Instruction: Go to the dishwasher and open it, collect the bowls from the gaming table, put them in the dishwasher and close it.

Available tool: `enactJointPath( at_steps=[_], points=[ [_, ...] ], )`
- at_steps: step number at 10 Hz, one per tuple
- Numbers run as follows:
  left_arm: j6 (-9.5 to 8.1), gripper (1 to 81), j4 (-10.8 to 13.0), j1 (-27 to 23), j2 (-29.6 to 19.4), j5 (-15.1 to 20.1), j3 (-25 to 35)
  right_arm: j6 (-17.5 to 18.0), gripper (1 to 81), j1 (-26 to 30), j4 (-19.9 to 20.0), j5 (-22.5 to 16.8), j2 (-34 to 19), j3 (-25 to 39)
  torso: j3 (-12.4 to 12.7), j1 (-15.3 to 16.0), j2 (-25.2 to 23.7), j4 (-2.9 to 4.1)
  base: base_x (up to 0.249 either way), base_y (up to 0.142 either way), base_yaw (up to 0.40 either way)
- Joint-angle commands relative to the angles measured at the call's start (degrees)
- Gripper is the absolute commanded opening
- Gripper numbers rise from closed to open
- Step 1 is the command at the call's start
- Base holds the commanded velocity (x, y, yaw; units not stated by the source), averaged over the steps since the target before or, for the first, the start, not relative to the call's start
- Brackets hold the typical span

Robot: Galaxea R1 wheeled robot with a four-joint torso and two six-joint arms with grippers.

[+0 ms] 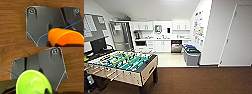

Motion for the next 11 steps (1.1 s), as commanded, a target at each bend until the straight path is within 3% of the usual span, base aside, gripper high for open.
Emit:
enactJointPath(
  at_steps=[1,11],
  points=[
    [0.51,1.0,0.46,-2.7,-0.56,3.01,-0.13,-0.18,1.0,2.28,-0.28,-2.68,-0.39,0.0,0.0,0.0,0.0,0.0,0.171,0.0,0.0],
    [0.51,1.0,0.46,-2.7,-0.73,3.01,-0.13,-0.18,1.0,2.28,-0.28,-2.68,-0.38,-0.09,0.0,0.02,0.0,0.0,0.175,0.0,0.0]
  ],
)
